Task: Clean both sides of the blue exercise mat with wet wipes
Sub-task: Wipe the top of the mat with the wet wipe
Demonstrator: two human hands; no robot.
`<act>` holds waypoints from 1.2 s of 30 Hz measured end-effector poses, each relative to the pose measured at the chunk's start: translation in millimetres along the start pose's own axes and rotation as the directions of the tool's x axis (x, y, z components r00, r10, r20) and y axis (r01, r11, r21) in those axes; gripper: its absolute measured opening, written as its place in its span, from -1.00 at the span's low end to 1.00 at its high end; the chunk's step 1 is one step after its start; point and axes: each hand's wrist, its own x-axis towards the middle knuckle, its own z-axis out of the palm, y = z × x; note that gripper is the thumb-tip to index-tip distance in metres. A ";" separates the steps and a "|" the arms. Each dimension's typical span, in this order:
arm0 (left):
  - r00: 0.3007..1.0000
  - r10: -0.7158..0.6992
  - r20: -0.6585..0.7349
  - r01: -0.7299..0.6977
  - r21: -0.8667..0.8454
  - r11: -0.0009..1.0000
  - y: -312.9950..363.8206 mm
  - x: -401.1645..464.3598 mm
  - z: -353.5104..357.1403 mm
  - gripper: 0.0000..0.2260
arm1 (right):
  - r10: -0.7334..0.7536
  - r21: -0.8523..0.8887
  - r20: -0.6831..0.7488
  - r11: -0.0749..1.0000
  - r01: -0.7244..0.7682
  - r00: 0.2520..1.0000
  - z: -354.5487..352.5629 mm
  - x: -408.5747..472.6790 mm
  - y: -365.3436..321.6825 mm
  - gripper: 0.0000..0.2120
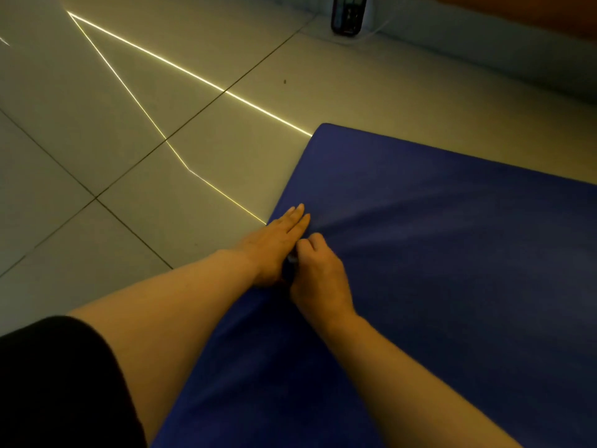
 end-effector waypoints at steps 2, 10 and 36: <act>0.999 0.003 0.041 -0.002 -0.016 1.000 -2.9 4.2 1.4 0.20 | -0.004 -0.037 0.023 0.999 0.005 1.000 -13.8 14.1 22.8 -0.93; 0.998 -0.019 0.054 0.016 0.045 0.999 -3.0 5.0 2.8 0.29 | 0.404 -0.046 -0.308 0.898 -0.438 0.861 -46.9 52.0 68.2 -0.96; 0.991 -0.016 -0.133 0.027 0.081 0.996 9.8 63.3 -39.1 0.01 | 0.230 -0.134 -0.182 0.957 -0.256 0.956 -59.6 95.2 90.6 -0.91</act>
